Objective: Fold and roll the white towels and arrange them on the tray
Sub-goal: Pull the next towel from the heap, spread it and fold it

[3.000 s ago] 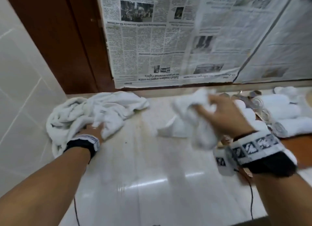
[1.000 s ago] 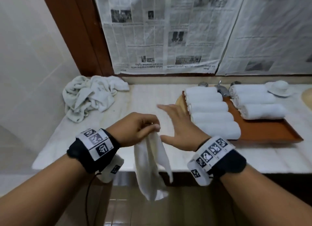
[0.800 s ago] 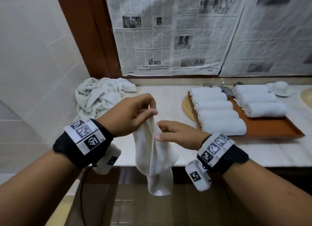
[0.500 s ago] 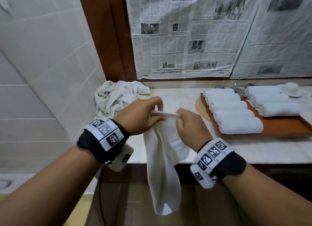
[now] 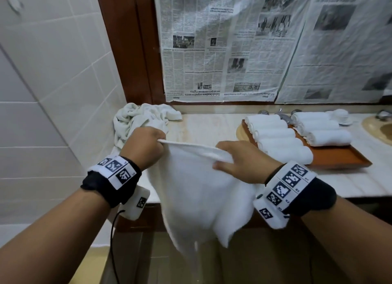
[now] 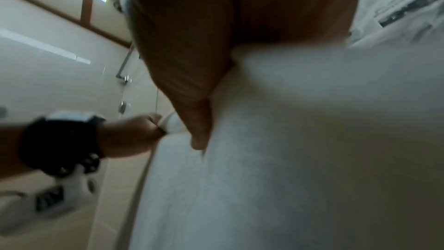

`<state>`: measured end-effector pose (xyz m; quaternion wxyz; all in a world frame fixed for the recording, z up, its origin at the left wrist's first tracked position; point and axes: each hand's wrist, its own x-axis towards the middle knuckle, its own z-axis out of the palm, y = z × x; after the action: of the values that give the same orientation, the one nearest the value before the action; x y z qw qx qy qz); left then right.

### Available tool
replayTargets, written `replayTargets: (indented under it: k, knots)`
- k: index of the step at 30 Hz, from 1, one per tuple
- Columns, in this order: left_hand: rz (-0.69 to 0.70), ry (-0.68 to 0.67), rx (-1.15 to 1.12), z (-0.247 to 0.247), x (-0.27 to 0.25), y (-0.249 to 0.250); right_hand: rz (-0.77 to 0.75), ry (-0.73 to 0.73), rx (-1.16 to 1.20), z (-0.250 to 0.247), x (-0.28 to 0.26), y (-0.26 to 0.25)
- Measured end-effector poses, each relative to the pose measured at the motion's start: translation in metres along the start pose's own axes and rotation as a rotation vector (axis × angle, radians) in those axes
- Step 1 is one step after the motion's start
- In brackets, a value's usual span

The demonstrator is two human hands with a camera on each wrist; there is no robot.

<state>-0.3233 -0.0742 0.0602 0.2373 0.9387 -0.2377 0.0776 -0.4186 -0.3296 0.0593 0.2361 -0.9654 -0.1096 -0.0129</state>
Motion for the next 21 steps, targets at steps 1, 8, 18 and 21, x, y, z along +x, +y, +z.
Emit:
replayTargets:
  k: [1, 8, 18, 21]
  knots:
    - [-0.027, 0.035, -0.013, -0.003, -0.002, 0.001, 0.022, -0.002, -0.05, -0.004, -0.001, 0.009]
    - [-0.186, 0.084, 0.063, 0.0, -0.01, 0.001, 0.148, 0.15, -0.177, -0.031, -0.004, 0.076]
    - [-0.326, -0.104, 0.116, 0.048, -0.039, -0.016, 0.248, -0.183, 0.102, -0.004, -0.032, 0.132]
    - [-0.363, -0.029, 0.108, 0.056, -0.039, -0.021, 0.321, -0.119, 0.282, 0.001, -0.027, 0.145]
